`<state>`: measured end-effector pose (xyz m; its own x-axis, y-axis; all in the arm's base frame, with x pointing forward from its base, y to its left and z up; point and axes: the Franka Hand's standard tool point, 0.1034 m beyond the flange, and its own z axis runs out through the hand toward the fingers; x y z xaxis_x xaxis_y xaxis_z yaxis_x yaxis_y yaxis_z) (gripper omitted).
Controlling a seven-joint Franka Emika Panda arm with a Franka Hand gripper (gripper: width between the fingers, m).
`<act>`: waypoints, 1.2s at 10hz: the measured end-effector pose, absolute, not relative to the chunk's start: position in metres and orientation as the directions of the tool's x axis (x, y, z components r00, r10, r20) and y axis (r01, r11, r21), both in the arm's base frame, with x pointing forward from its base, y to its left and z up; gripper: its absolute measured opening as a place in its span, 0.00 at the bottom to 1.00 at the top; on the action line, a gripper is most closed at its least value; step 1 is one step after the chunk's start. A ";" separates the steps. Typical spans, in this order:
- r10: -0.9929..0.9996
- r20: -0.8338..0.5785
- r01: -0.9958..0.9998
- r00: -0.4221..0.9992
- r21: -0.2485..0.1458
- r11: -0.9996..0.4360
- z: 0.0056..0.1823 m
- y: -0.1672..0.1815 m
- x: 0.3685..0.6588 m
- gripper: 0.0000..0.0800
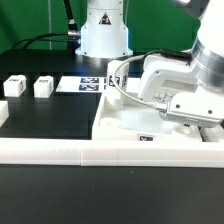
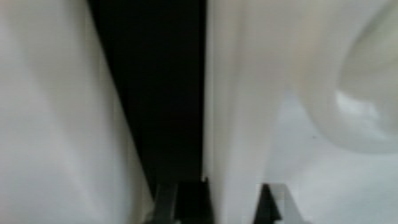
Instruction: Assemble square table
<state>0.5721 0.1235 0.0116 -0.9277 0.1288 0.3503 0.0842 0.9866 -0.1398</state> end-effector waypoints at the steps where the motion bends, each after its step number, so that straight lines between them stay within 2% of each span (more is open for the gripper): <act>1: 0.132 0.351 0.084 -0.927 -0.148 0.985 0.012 0.119 0.572 0.07; 2: 0.142 0.356 0.090 -0.924 -0.159 0.983 0.014 0.112 0.572 0.36; 3: 0.146 0.359 0.089 -0.922 -0.171 0.981 0.015 0.107 0.571 0.36; 4: 0.150 0.363 0.088 -0.920 -0.181 0.980 0.016 0.101 0.571 0.59; 5: 0.155 0.368 0.091 -0.917 -0.185 0.978 0.017 0.097 0.570 0.73; 6: 0.158 0.370 0.094 -0.916 -0.187 0.978 0.017 0.095 0.570 0.73; 7: 0.160 0.370 0.095 -0.915 -0.187 0.978 0.017 0.095 0.570 0.80; 8: 0.161 0.370 0.096 -0.915 -0.187 0.978 0.017 0.094 0.570 0.81; 12: 0.162 0.371 0.098 -0.914 -0.187 0.978 0.016 0.093 0.570 0.81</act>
Offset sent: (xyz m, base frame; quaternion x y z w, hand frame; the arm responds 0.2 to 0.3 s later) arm 0.0000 0.0000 0.0000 0.0000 0.0000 0.0000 1.0000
